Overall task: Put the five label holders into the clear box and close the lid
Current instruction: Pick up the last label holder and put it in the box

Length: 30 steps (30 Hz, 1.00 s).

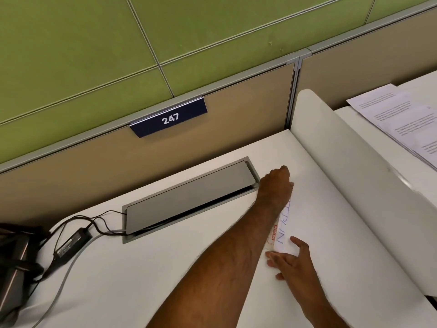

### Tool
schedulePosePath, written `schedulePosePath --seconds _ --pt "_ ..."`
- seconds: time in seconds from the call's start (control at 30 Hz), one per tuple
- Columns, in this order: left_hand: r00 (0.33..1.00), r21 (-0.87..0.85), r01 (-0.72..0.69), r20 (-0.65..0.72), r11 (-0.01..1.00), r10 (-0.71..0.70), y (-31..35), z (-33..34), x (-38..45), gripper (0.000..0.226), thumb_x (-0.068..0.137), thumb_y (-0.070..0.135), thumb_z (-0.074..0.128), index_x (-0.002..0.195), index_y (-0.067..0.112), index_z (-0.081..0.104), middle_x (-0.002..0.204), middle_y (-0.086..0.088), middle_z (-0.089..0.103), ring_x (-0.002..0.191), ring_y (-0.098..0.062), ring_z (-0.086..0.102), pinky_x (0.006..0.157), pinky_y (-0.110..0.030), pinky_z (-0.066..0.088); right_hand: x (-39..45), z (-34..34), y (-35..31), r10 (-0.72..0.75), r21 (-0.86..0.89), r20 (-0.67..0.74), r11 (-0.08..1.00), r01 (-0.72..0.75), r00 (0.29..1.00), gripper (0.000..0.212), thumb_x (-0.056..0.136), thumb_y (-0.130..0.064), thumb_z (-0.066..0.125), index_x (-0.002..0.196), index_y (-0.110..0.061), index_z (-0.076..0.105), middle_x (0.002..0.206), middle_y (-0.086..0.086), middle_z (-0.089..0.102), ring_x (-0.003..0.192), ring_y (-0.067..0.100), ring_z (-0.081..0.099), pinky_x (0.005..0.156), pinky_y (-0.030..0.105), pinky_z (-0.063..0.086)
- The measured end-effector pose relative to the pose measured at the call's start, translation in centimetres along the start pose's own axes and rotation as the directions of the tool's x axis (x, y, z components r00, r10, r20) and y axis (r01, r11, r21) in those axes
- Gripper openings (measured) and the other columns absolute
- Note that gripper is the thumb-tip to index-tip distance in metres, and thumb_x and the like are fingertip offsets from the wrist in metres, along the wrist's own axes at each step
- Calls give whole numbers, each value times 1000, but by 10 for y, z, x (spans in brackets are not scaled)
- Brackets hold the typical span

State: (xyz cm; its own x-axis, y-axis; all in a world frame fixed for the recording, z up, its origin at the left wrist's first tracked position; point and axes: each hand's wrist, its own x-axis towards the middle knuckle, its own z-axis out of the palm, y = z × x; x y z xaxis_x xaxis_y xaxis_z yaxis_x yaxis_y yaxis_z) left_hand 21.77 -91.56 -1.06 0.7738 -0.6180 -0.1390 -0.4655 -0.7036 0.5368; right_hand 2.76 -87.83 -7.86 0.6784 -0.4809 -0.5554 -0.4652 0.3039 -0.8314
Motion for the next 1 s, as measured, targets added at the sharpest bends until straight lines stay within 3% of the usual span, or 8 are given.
schedulePosePath --seconds 0.3,0.47,0.57,0.7,0.8,0.93,1.0 --pt "991 -204 49 -108 978 -73 -3 -31 -19 18 94 19 68 108 11 61 105 -11 69 93 -26 68 79 -34 59 -15 3 -9 85 76 9 993 -85 996 82 86 -30 75 149 -30 22 111 7 75 88 23 76 64 36 59" --pt "980 -261 50 -174 964 -98 -6 -56 -40 14 91 19 70 101 14 61 98 -9 68 89 -26 65 76 -34 55 -23 6 -18 119 55 12 991 -119 993 91 82 -35 78 153 -23 22 96 1 77 90 22 75 61 34 58" --pt "970 -282 66 -207 957 -127 -8 -77 -55 13 90 19 70 95 18 59 97 -8 66 86 -26 64 75 -35 55 -36 8 -24 84 16 -2 996 -84 996 88 81 -38 80 150 -17 30 92 -2 80 86 18 76 58 33 56" --pt "955 -301 71 -256 951 -153 -9 -103 -76 16 87 20 71 88 21 55 95 -7 66 83 -26 64 73 -37 57 -58 7 -35 16 -48 -16 999 -16 1000 66 81 -42 79 136 -16 53 82 -12 79 73 7 76 55 28 53" --pt "942 -351 90 -274 932 -194 -12 -119 -95 18 86 20 73 86 22 55 92 -5 67 79 -25 67 67 -39 60 -73 9 -42 -44 -99 -21 994 42 999 58 79 -41 81 127 -16 61 83 -12 79 74 6 76 56 29 52" --pt "921 -391 90 -317 916 -226 -22 -137 -121 19 85 18 74 82 21 56 74 12 59 66 -11 60 55 -22 50 -93 11 -44 -105 -111 -29 989 101 994 54 73 -38 87 117 -18 63 80 -7 79 77 8 76 57 31 54" --pt "916 -420 97 -316 902 -246 -27 -146 -137 19 86 18 75 84 20 56 73 11 60 61 -4 58 43 -12 42 -103 13 -45 -121 -119 -18 986 118 992 53 72 -38 89 114 -19 64 77 -5 79 79 11 76 58 32 55"
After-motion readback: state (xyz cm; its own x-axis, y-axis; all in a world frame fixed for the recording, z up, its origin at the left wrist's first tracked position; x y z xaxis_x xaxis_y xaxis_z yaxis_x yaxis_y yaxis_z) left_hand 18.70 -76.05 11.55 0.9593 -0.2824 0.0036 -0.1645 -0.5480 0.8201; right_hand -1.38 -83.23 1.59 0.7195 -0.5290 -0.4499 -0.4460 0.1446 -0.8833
